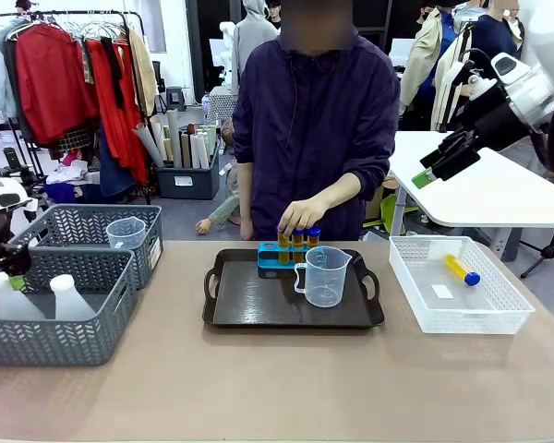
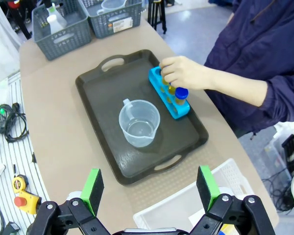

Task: Prepare the laboratory tools.
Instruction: Pick up one Small flask and place it on the Handle tray.

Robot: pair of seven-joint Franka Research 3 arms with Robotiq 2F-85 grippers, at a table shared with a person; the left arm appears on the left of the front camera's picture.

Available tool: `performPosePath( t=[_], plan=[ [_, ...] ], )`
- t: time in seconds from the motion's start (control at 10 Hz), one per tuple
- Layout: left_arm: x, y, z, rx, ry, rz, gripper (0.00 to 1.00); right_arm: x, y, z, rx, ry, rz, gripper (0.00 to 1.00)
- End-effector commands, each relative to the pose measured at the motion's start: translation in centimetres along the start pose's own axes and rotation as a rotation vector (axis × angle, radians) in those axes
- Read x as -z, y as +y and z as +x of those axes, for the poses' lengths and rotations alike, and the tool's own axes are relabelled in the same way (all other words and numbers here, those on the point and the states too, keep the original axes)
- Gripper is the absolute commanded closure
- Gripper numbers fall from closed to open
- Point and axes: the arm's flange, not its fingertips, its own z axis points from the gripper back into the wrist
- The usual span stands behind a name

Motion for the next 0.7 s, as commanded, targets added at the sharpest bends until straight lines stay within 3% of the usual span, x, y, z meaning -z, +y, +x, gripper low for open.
performPosePath(
  t=[0.0, 0.1, 0.6],
  plan=[
    [0.09, -0.18, -0.36, -0.011, 0.006, 0.018, 0.77, -0.03, -0.01, 0.13, -0.002, -0.017, 0.007, 0.0],
    [0.14, 0.06, -0.37, -0.01, 0.007, 0.019, 0.97, -0.03, -0.01, 0.13, -0.002, -0.017, 0.007, 0.0],
    [0.3, -0.17, -0.46, -0.011, 0.008, 0.005, 1.0, -0.03, -0.01, 0.13, -0.002, -0.017, 0.007, 0.0]
  ],
)
